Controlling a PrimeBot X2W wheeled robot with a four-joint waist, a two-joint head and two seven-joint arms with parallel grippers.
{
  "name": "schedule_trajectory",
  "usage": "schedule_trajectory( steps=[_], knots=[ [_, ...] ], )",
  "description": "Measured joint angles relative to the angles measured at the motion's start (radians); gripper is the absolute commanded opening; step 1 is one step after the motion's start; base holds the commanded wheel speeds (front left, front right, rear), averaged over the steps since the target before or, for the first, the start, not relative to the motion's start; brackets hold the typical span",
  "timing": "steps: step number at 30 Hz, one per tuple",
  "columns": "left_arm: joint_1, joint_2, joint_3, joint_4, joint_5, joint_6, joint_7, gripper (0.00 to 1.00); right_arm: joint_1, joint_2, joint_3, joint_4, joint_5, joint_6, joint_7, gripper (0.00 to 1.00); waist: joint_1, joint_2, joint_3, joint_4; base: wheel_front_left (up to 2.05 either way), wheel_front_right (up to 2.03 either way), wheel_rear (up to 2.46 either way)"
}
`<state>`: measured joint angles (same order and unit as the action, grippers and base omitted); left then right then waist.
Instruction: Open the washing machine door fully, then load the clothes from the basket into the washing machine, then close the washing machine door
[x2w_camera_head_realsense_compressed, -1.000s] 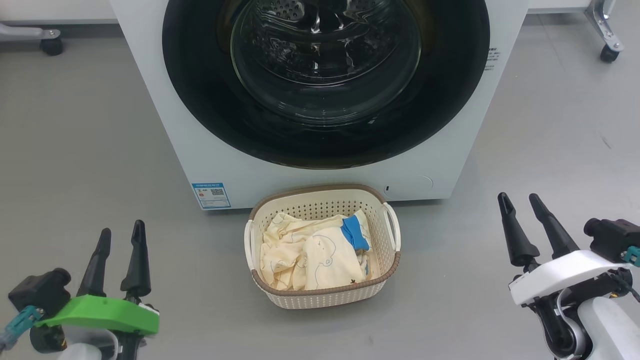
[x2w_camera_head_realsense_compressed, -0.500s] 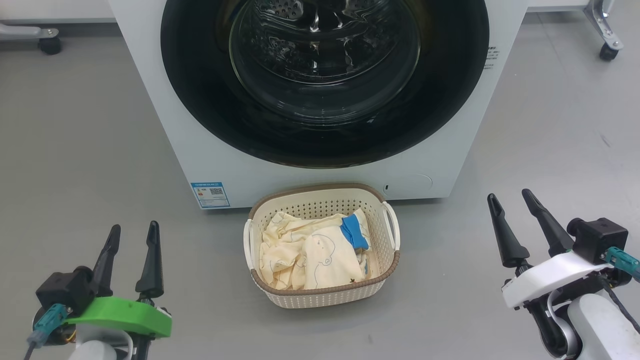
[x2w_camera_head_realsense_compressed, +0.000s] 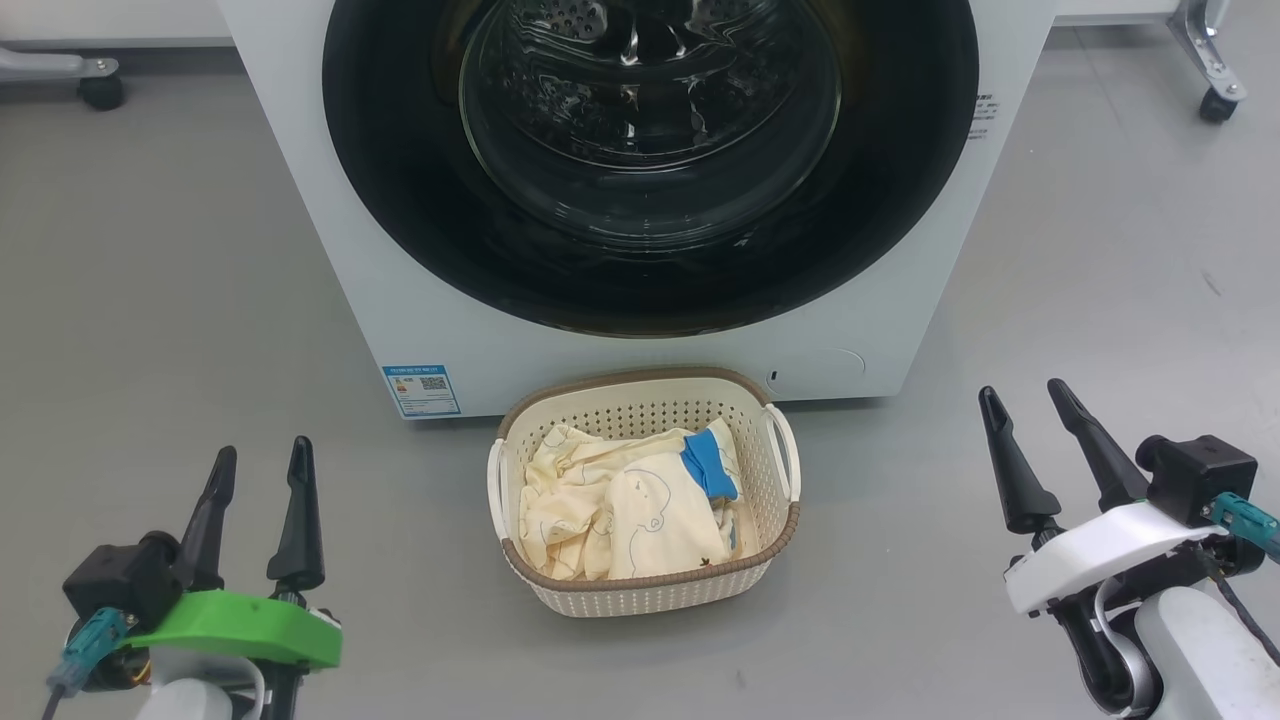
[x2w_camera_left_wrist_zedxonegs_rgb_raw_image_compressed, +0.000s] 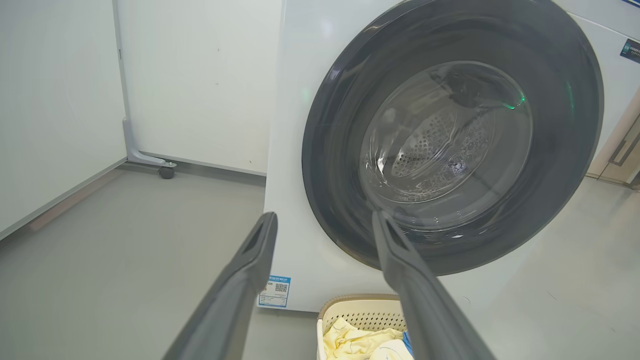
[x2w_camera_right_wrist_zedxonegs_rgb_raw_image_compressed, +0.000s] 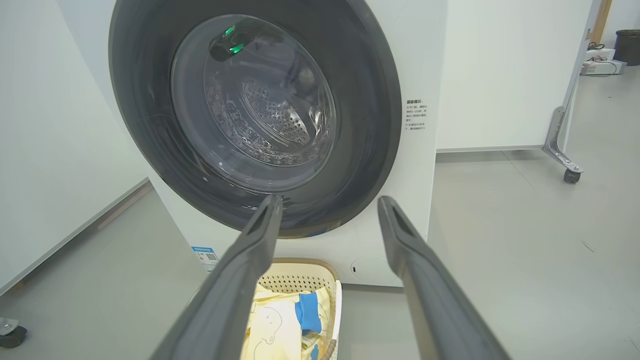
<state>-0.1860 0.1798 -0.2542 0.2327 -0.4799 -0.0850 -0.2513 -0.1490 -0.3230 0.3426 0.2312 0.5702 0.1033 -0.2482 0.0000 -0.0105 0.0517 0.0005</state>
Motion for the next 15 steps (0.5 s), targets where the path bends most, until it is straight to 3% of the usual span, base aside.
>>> schedule_trajectory(
  steps=[15],
  knots=[
    [0.0, -0.002, 0.026, 0.001, 0.034, -0.002, 0.0, 1.0, -0.005, 0.013, -0.025, 0.001, -0.008, 0.002, 0.0, 1.0, 0.0, 0.0, 0.002, -0.002, 0.0, 0.0, 0.0]
  ],
)
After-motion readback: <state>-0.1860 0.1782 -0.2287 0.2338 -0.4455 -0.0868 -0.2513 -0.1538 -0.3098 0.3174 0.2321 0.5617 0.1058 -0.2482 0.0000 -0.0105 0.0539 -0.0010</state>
